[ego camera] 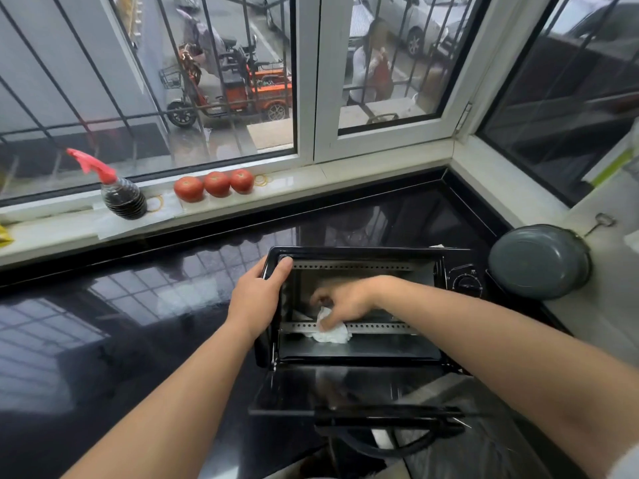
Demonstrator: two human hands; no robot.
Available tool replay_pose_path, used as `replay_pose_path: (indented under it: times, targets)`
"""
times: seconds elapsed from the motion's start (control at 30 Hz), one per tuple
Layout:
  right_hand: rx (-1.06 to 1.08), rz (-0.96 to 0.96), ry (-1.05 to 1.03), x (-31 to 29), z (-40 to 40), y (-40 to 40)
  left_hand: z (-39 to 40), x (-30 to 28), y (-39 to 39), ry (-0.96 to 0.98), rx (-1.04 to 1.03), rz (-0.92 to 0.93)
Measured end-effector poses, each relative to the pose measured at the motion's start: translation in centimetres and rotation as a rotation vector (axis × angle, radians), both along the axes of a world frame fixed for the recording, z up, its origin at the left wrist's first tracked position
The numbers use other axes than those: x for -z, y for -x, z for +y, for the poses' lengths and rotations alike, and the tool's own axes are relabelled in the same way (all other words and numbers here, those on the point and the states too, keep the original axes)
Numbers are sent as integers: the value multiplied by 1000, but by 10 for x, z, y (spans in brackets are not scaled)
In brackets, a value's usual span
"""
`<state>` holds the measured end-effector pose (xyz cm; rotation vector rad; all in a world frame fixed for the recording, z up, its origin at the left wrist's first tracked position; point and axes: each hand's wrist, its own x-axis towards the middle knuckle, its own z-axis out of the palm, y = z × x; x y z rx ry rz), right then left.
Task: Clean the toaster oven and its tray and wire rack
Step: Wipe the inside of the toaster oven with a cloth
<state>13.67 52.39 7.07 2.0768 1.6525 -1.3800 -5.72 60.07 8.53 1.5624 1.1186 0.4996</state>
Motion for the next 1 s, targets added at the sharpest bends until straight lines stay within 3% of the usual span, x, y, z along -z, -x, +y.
replay_pose_path:
  times: [0.23, 0.73, 0.8, 0.87, 1.0]
  targets:
    - [17, 23, -139, 13, -13, 36, -2, 3, 2, -4, -7, 11]
    - [-105, -209, 217, 10, -27, 0, -6, 1, 6, 44, -6, -12]
    - [-102, -289, 136, 7, -32, 1, -6, 3, 6, 43, -8, -5]
    - [-103, -355, -95, 4, -41, 8, -5, 4, 6, 39, -17, -3]
    - [-296, -360, -373, 6, -57, 31, -6, 1, 4, -25, -16, 26]
